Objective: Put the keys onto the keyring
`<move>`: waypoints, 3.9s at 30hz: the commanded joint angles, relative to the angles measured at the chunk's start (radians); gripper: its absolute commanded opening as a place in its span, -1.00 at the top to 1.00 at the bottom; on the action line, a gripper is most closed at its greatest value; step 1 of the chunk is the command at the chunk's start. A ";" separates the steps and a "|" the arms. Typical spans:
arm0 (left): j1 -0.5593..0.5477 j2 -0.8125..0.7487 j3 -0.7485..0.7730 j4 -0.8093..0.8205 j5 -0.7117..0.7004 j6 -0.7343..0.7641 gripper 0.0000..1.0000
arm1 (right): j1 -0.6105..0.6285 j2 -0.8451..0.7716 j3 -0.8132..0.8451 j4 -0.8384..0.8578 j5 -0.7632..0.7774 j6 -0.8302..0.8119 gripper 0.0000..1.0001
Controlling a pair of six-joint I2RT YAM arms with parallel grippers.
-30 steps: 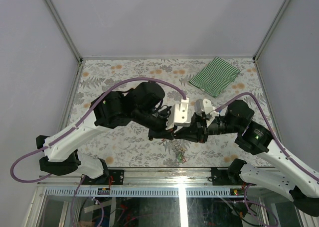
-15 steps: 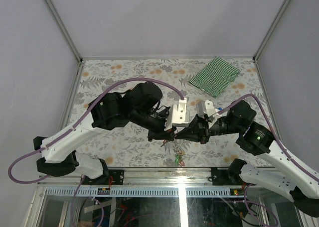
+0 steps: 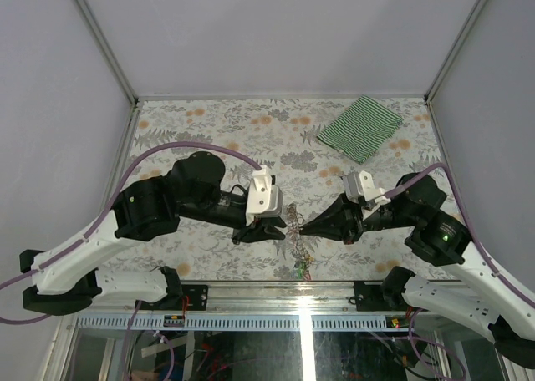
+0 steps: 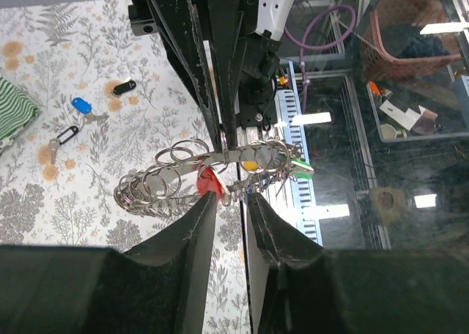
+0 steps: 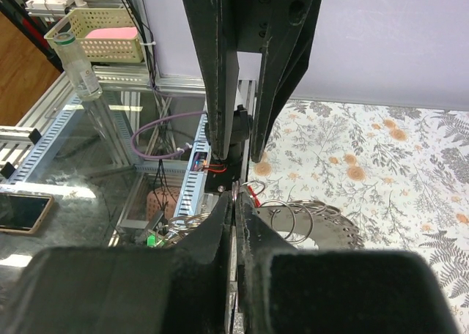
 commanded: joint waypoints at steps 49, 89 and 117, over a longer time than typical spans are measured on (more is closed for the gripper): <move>-0.002 -0.118 -0.302 0.619 0.122 -0.150 0.42 | 0.000 -0.049 0.043 0.310 0.000 0.141 1.00; -0.002 -0.142 -0.361 0.758 0.102 -0.191 0.53 | -0.001 -0.070 0.015 0.337 0.063 0.156 1.00; -0.002 -0.104 -0.337 0.725 0.094 -0.185 0.91 | -0.001 -0.099 -0.050 0.527 0.134 0.226 1.00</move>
